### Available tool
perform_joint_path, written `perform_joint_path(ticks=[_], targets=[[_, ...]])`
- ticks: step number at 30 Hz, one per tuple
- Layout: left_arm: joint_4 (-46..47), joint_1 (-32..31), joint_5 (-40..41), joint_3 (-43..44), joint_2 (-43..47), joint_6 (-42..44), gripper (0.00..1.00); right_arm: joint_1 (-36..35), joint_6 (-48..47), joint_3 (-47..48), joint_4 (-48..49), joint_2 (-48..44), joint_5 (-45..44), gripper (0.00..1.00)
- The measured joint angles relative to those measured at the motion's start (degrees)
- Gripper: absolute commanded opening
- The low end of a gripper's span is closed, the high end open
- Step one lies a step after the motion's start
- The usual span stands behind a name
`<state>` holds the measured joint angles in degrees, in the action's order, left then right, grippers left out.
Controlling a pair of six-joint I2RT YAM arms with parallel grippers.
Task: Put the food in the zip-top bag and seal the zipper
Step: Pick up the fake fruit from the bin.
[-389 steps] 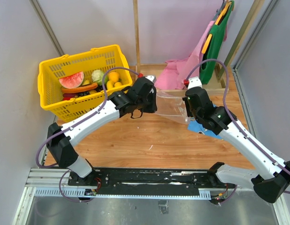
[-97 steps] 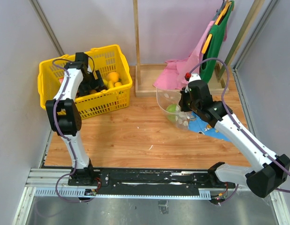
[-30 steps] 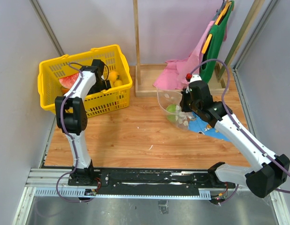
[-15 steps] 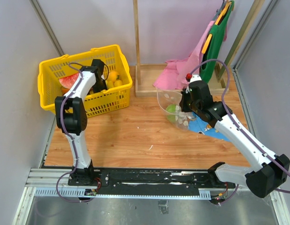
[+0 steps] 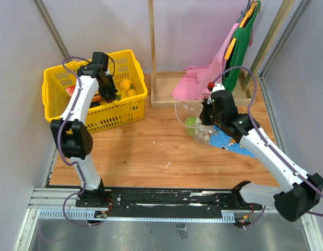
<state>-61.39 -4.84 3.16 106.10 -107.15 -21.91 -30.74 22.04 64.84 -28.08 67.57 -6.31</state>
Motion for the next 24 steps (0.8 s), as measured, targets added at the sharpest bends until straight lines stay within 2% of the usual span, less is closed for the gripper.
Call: perform_joint_path(ticks=[16,24], targets=[[1.97,-0.52,0.39,6.86,7.69,-1.05,0.0,0.0,0.72,0.02,-0.22,-0.2,0.7,0.01],[4.13,-1.99,-4.85,10.27,14.23,-1.09,0.0,0.0,1.29,0.17,-0.24,-0.17,1.88,0.01]])
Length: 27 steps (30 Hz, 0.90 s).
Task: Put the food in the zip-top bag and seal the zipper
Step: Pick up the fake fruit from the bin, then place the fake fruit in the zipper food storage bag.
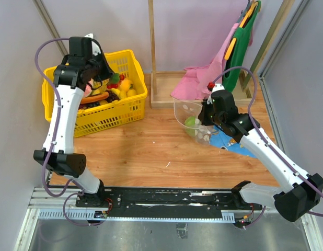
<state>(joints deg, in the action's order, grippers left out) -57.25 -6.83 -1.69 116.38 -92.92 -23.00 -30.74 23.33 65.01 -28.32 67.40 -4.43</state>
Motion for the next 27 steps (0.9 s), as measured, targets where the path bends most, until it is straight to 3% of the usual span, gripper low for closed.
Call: perform_joint_path(ticks=[11,22,27], targets=[[5.6,-12.9,-6.62,-2.93,5.35,0.37,0.0,0.0,0.55,0.02,0.07,0.0,1.92,0.01],[12.98,-30.64,-7.23,-7.23,4.15,2.73,0.0,0.0,0.87,0.02,0.22,0.0,4.44,0.01],[16.39,-35.39,-7.48,-7.72,1.29,3.96,0.0,0.0,0.85,0.02,0.37,-0.02,5.75,0.01]])
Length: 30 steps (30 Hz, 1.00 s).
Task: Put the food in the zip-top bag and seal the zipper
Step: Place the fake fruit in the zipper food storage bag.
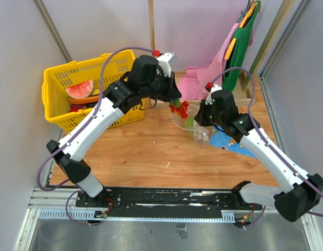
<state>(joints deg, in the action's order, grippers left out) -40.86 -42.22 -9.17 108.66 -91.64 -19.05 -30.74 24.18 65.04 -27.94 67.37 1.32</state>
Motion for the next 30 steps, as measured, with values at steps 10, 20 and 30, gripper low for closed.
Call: perform_joint_path(ticks=[10,20,30], targets=[[4.98,-3.91,0.17,-4.9,-3.02,1.95,0.0,0.0,-0.02,0.0,0.24,-1.01,2.49,0.01],[8.81,-4.0,3.48,-13.55,-4.28,2.29,0.0,0.0,-0.07,0.0,0.28,-1.6,5.38,0.01],[11.26,-4.04,9.18,-14.95,-7.32,1.75,0.11,0.0,-0.68,0.0,0.28,-1.6,7.91,0.01]])
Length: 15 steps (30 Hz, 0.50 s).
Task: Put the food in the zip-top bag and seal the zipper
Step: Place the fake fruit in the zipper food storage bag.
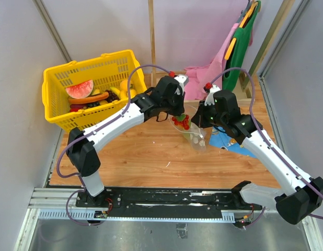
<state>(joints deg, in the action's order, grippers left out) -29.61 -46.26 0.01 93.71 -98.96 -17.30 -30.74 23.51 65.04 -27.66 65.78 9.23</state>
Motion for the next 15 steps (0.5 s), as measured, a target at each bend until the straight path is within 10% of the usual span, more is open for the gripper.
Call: perform_joint_path(ticks=[15], targets=[[-0.28,0.0,6.45,-0.72,-2.69,-2.12,0.49,0.0,-0.85,0.0,0.07,0.02,1.31,0.01]])
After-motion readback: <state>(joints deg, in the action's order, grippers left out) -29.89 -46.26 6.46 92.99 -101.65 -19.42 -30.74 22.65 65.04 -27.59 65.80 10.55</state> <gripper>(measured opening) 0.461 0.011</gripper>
